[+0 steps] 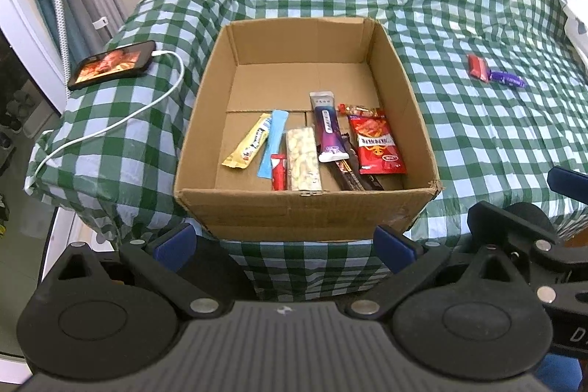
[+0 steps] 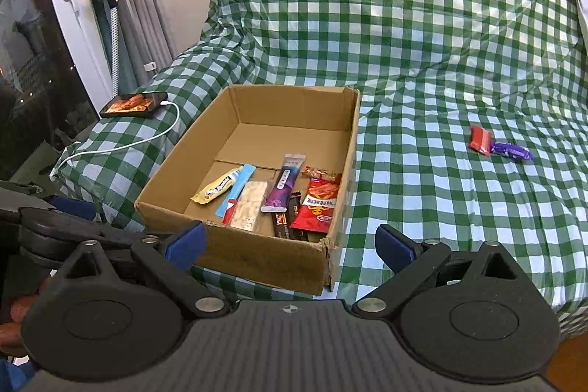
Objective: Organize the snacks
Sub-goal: 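Move both tools toward the red packet and purple bar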
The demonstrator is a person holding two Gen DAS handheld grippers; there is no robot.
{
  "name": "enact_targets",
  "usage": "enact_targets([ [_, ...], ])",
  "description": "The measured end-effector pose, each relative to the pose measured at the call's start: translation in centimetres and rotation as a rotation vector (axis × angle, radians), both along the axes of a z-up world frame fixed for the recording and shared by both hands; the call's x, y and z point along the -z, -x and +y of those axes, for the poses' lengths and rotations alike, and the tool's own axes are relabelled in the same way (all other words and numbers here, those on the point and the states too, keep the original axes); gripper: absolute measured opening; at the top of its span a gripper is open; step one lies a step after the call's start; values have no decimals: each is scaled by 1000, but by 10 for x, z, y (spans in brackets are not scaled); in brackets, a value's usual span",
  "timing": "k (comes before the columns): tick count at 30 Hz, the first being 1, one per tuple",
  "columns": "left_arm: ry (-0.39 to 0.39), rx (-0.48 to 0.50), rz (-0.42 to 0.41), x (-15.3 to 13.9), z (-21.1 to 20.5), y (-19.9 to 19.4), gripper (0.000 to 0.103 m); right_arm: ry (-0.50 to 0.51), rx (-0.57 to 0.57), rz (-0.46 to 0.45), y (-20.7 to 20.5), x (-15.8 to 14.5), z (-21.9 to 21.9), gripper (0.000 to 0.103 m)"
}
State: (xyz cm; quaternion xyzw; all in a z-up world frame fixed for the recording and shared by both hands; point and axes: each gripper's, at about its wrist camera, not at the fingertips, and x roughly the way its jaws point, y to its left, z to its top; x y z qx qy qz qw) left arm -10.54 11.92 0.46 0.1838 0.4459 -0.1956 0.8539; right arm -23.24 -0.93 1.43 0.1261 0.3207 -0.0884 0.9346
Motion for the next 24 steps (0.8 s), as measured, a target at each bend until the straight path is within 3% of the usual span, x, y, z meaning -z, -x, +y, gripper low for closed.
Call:
enact_targets([
  [7, -35, 48, 48, 5, -42, -11, 103, -79, 70, -6, 0, 13, -36, 98],
  [13, -53, 120, 60, 3, -108, -23, 103, -85, 182, -25, 10, 16, -89, 99],
  [18, -62, 176, 102, 10, -184, -43, 103, -58, 312, -25, 16, 31, -161, 99],
  [24, -83, 220, 140, 40, -296, -86, 103, 25, 425, -17, 9, 57, -271, 99],
])
